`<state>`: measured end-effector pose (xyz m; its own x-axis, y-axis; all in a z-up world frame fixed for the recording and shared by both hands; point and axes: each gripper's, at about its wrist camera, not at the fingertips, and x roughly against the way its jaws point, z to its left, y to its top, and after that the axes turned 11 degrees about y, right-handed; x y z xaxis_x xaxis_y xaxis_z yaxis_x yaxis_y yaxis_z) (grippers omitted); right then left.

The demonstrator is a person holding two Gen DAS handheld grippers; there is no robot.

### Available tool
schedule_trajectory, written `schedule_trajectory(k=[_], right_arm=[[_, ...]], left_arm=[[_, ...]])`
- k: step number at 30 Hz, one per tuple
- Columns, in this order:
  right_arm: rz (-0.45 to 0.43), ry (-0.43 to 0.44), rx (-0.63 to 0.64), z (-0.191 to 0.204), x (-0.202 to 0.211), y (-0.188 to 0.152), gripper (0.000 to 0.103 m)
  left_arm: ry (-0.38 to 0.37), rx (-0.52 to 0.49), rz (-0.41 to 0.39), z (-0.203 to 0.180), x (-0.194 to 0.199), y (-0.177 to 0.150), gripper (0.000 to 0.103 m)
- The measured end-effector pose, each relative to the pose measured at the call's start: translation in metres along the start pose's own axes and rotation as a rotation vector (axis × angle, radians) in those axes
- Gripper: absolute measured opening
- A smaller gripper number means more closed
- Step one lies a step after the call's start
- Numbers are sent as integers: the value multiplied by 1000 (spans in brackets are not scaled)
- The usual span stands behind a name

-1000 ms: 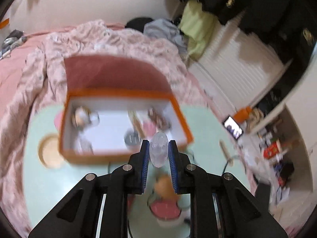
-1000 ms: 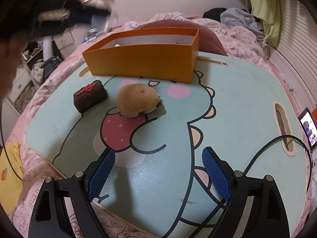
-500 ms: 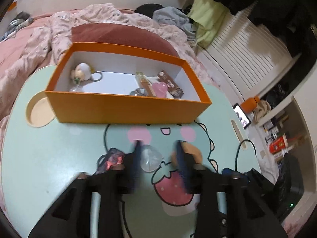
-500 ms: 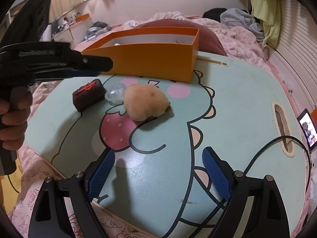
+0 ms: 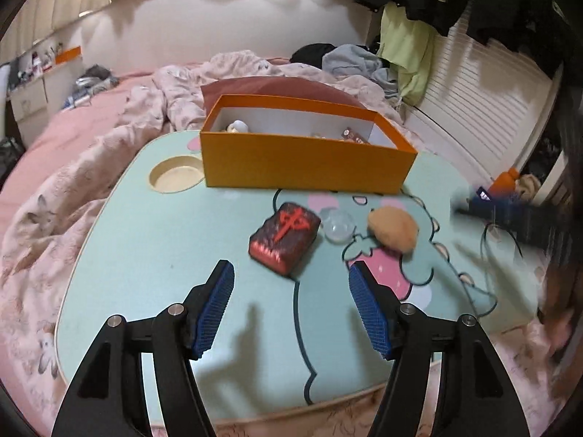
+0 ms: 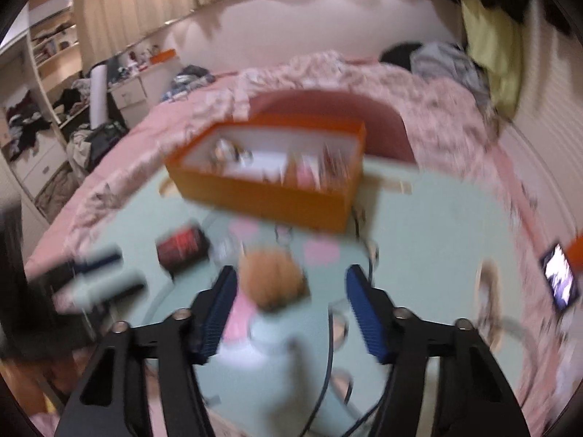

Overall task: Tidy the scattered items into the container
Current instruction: 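Grasp the pink heart-shaped item in the box with the right gripper, place on table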

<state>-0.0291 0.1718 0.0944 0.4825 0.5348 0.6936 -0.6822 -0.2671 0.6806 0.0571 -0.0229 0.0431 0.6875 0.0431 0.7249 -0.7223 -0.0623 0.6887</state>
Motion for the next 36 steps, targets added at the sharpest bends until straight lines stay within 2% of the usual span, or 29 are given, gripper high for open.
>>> schedule_trajectory(k=[3, 5, 9, 11, 13, 16, 19, 23, 27, 31, 33, 36], right_arm=[[68, -26, 27, -3, -29, 56, 26], [148, -16, -3, -13, -58, 80, 20], [295, -33, -88, -33, -118, 105, 18], [352, -21, -131, -37, -138, 106, 18], [385, -50, -157, -43, -152, 103, 17], [424, -74, -197, -53, -164, 103, 16], [449, -20, -240, -59, -172, 104, 19], [463, -13, -240, -58, -180, 112, 20], [475, -26, -267, -64, -187, 116, 30], [467, 66, -402, -83, -190, 115, 27], [471, 62, -417, -82, -188, 114, 25], [498, 34, -367, -72, -182, 110, 25]], left_arm=[[-7, 31, 38, -1, -11, -4, 66], [-3, 42, 58, 1, -16, -8, 66], [14, 22, 80, -5, -21, -17, 66], [22, -9, 69, -11, -19, -18, 66], [25, -29, 56, -14, -16, -19, 66], [24, -44, 50, -15, -16, -19, 66], [20, -37, 52, -13, -16, -19, 66], [13, -26, 65, -11, -19, -21, 66], [14, -25, 69, -11, -19, -22, 66], [15, -23, 69, -11, -19, -21, 66], [15, -22, 68, -11, -19, -21, 66], [15, -18, 67, -10, -19, -22, 66]])
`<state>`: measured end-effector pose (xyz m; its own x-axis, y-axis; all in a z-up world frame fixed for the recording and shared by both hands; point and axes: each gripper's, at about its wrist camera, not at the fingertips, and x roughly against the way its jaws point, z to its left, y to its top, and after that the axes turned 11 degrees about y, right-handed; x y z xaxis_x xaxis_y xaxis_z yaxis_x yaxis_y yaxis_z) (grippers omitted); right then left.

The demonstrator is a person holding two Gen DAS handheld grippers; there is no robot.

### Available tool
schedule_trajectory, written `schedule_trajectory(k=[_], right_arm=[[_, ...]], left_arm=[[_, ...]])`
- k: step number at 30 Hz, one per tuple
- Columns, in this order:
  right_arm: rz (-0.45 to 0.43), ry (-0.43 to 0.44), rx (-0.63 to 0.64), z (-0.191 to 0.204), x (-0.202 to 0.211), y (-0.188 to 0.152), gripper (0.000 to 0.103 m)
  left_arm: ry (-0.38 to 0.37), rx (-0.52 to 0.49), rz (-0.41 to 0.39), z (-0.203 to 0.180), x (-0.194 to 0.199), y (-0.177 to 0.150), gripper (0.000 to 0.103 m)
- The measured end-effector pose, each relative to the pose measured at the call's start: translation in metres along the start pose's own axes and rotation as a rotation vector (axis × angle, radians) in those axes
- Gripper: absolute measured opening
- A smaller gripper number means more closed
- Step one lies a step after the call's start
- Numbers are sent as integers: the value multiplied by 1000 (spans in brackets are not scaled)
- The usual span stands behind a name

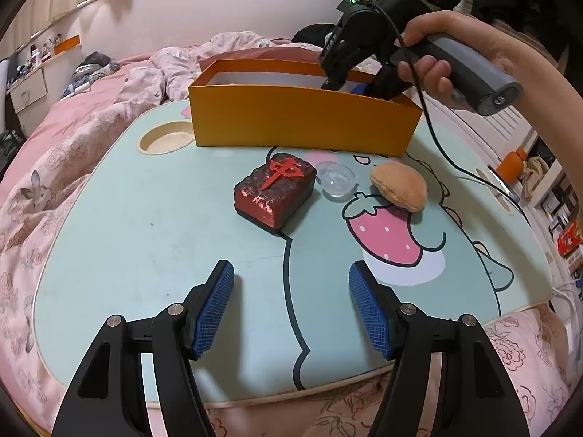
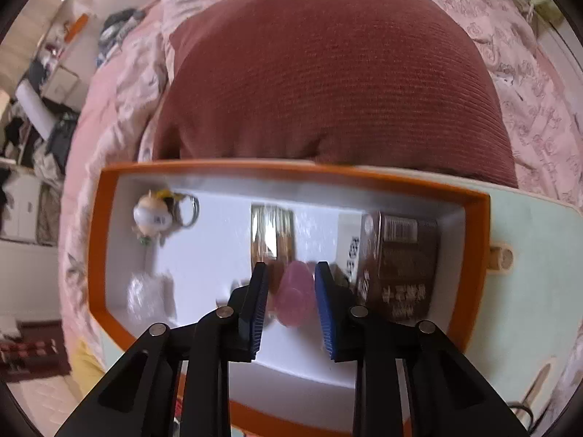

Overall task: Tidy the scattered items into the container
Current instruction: 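Grasp the pink heart-shaped item in the box with the right gripper, place on table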

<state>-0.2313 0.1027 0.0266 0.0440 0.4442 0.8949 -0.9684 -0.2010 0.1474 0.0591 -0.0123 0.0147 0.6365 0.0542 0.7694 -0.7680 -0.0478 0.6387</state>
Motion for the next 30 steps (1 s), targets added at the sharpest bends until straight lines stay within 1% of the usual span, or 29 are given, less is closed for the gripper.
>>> schedule_trajectory(k=[3, 4, 5, 6, 7, 9, 10, 11, 12, 13, 16, 17, 19, 22, 24, 25, 27, 30], right_arm=[[-5, -62, 62, 7, 2, -4, 24], [-3, -76, 71, 8, 2, -3, 23], [2, -112, 87, 9, 1, -3, 19], [8, -137, 104, 10, 0, -4, 19], [13, -147, 117, 12, -1, -4, 19], [11, -140, 106, 10, -2, -2, 19], [34, -142, 112, 10, -9, -2, 19], [59, -147, 128, 11, -16, -2, 19], [61, -179, 177, 17, -20, -4, 19], [50, -207, 208, 22, -22, -5, 18], [12, -225, 206, 23, -23, -7, 18], [-7, -219, 208, 24, -21, -8, 18], [-76, -189, 218, 25, -5, -15, 18], [-246, -134, 248, 31, 35, -37, 18], [-346, -56, 280, 36, 64, -61, 18], [-376, -7, 298, 37, 78, -80, 18], [-389, 62, 332, 39, 90, -110, 18], [-340, 96, 351, 33, 88, -147, 18]], left_arm=[[-2, 1, 8, 0, -1, 0, 66], [-1, -1, 10, 0, -2, 0, 66], [0, -4, 10, -1, -2, 0, 66], [1, -6, 10, -2, -2, 0, 66], [3, -8, 10, -2, -1, 0, 66], [6, -11, 7, -3, -1, 0, 66], [6, -13, 8, -3, -1, 0, 66], [7, -15, 12, -3, -2, 0, 66], [7, -16, 14, -3, -2, 0, 66], [7, -15, 14, -3, -3, 0, 66], [3, -11, 14, -2, -2, -1, 66], [2, -9, 15, -1, -2, -1, 66], [0, -6, 14, -1, -2, -1, 66], [-1, -2, 14, 0, -2, -1, 66], [1, 0, 14, -1, -3, -1, 66], [2, 0, 14, -1, -3, -1, 66], [3, 1, 13, -1, -3, -1, 66], [8, 0, 14, -2, -3, -1, 66]])
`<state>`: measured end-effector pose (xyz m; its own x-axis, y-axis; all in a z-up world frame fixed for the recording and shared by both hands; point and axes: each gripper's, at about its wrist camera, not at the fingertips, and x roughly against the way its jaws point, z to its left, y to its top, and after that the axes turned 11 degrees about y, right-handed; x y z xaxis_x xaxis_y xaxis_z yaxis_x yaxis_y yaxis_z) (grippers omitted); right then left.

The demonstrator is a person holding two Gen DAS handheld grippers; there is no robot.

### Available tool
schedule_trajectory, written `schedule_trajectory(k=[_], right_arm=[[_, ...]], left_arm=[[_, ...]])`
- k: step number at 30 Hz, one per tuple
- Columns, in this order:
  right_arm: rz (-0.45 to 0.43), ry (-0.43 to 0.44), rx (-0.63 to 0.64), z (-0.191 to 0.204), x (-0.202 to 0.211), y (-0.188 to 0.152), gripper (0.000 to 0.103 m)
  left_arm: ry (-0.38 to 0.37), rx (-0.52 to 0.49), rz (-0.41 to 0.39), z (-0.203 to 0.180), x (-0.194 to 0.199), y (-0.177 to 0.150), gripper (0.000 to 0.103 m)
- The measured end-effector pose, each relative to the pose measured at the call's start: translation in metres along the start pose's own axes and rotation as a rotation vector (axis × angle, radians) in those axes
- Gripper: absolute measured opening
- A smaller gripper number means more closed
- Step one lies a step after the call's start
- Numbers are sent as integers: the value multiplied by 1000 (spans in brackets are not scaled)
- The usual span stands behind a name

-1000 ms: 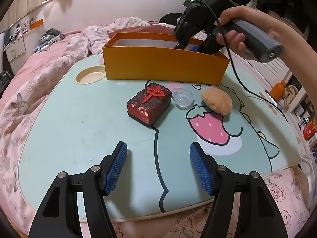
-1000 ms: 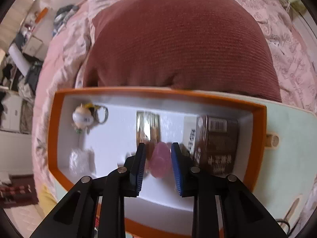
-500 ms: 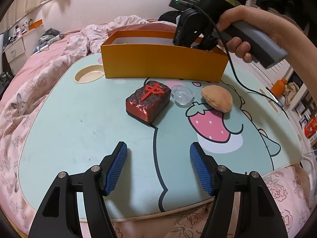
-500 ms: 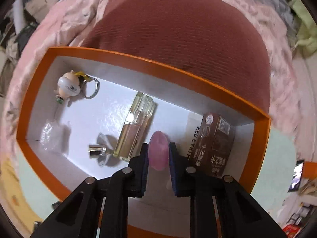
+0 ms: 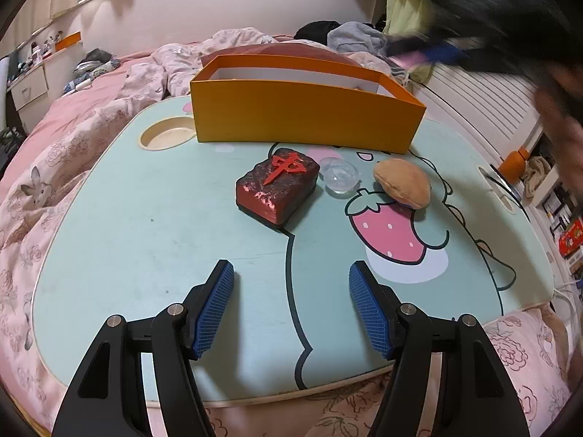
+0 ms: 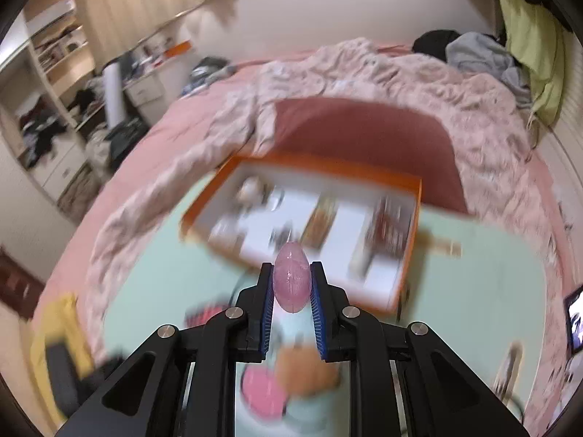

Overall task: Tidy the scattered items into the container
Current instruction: 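Grasp the pink heart-shaped item in the box with the right gripper, place on table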

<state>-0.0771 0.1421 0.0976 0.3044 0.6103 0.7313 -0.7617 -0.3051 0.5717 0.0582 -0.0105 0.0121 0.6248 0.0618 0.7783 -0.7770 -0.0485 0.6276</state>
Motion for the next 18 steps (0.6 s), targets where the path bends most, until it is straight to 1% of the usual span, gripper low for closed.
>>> schedule_trajectory(k=[3, 5, 7, 9, 11, 12, 13, 14, 15, 16, 18], right_arm=[[49, 27, -42, -10, -3, -35, 18], [77, 8, -39, -14, -11, -55, 18], [97, -17, -36, -17, -20, -66, 18], [102, 6, -56, -23, -27, -73, 18], [78, 6, -73, -27, -29, -76, 21], [61, -14, -71, -26, -28, -79, 33], [41, -40, -65, -25, -25, -80, 43], [7, -56, -56, -22, -20, -82, 56], [-33, -60, -47, -19, -14, -85, 59], [-63, -61, -40, -17, -9, -88, 60], [-102, -68, -18, -12, 1, -96, 68]], left_arm=[[13, -11, 2, -3, 0, 0, 66], [20, -17, 4, -3, -1, 1, 66], [23, -21, 5, -3, -1, 1, 67], [24, -23, 5, -4, -1, 1, 68], [25, -25, 6, -4, -1, 1, 68], [26, -26, 6, -4, -1, 0, 68], [27, -28, 7, -4, -1, 1, 68], [28, -29, 7, -4, -2, 0, 68], [29, -30, 7, -4, -2, 1, 68], [29, -31, 7, -3, -3, 1, 68], [31, -32, 8, -4, -3, 1, 68]])
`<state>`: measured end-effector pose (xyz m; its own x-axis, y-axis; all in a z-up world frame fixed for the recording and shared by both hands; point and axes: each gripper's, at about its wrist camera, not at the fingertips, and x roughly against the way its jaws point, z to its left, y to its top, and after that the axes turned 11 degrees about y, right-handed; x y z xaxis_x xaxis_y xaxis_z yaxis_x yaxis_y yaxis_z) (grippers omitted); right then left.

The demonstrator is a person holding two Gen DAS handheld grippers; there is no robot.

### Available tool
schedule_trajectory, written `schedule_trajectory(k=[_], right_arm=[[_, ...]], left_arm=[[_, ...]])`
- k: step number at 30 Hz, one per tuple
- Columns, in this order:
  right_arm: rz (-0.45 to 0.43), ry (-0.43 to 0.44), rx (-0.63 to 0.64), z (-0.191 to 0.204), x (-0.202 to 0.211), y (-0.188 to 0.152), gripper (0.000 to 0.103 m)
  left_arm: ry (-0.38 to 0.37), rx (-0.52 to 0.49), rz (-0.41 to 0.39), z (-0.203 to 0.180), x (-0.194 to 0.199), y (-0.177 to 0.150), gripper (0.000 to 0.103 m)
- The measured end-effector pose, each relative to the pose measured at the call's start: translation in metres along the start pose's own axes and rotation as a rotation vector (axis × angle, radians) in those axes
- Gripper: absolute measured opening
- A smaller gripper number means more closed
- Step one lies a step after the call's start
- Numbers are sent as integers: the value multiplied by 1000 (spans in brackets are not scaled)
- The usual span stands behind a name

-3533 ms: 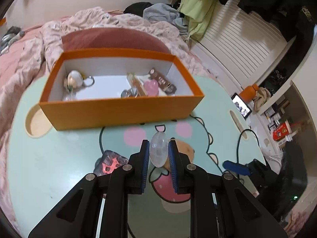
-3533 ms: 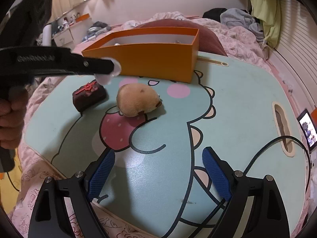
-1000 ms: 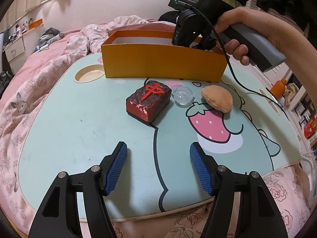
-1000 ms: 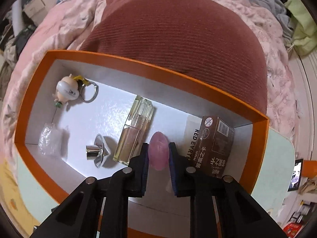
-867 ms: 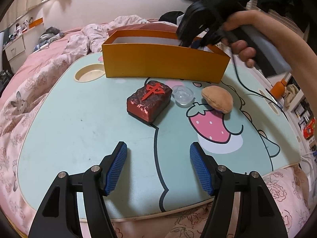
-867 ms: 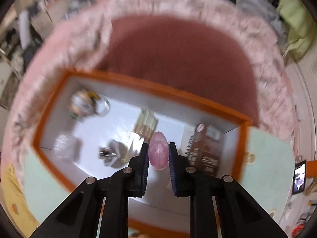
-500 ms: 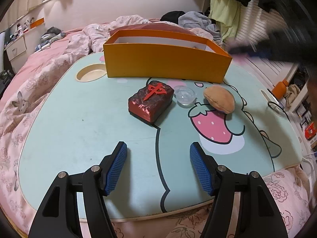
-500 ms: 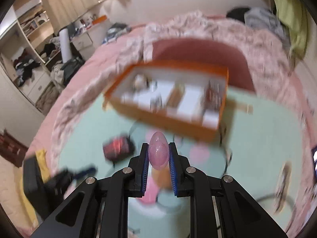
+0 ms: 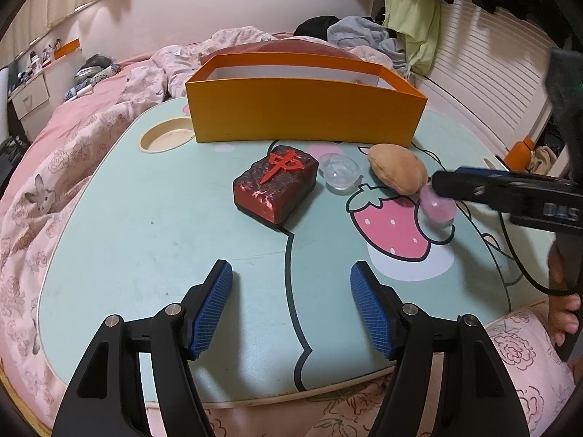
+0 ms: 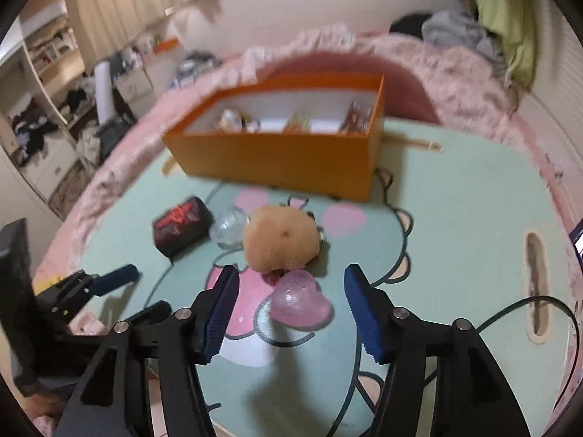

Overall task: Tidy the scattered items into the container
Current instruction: 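Grasp the pink heart-shaped item in the box with the right gripper, place on table, then grasp the silver metal cap in the box with the left gripper, place on table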

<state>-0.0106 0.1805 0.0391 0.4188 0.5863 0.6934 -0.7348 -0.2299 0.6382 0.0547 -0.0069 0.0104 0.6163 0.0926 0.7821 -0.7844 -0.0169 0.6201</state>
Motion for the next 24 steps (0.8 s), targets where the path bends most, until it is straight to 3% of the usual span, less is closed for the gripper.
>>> schedule_trajectory(k=[7, 16, 18, 21, 24], right_arm=[[-1, -129, 76, 17, 2, -30, 71], [-2, -167, 7, 3, -3, -39, 73], [-27, -167, 3, 2, 2, -39, 73], [-51, -154, -8, 1, 6, -40, 73], [-39, -144, -23, -2, 4, -41, 73]], left_arm=[[-3, 4, 3, 0, 0, 0, 68], [-5, 11, 5, 3, 2, 1, 68], [30, 38, -45, 8, 11, 5, 68], [90, 70, -183, 18, 33, 27, 68], [38, 59, -226, 24, 43, 76, 68]])
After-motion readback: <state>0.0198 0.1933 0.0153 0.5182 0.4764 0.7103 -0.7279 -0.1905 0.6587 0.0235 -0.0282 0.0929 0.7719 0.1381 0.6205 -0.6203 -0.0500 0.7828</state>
